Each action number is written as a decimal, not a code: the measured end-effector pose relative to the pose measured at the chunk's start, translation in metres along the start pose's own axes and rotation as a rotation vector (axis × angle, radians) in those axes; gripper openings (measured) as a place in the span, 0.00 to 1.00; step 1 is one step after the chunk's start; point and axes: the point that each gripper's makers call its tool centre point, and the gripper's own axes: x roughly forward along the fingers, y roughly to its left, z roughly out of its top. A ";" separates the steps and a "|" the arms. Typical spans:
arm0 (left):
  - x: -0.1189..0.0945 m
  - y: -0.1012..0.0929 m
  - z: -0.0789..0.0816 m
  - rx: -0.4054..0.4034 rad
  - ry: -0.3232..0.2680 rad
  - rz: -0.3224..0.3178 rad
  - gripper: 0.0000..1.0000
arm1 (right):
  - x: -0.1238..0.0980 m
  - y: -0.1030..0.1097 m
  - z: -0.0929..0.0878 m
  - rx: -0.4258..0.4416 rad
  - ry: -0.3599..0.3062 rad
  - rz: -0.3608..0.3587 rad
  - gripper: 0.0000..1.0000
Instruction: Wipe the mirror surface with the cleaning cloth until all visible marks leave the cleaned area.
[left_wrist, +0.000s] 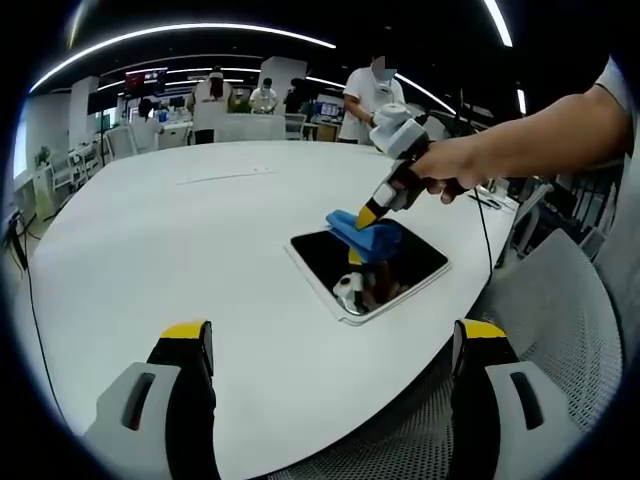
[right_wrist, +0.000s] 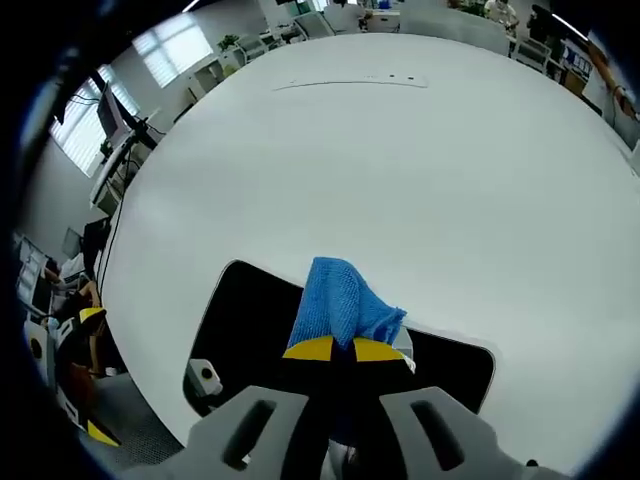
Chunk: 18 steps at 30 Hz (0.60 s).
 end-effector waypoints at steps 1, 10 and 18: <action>0.000 0.000 0.000 -0.001 -0.001 0.000 0.99 | 0.002 -0.002 0.002 0.006 -0.001 0.002 0.00; 0.000 0.000 0.000 -0.005 0.003 0.002 0.99 | 0.003 -0.002 0.002 0.005 -0.026 0.015 0.00; 0.000 0.001 0.000 -0.008 0.004 0.006 0.99 | 0.000 0.000 0.000 0.013 -0.026 0.022 0.00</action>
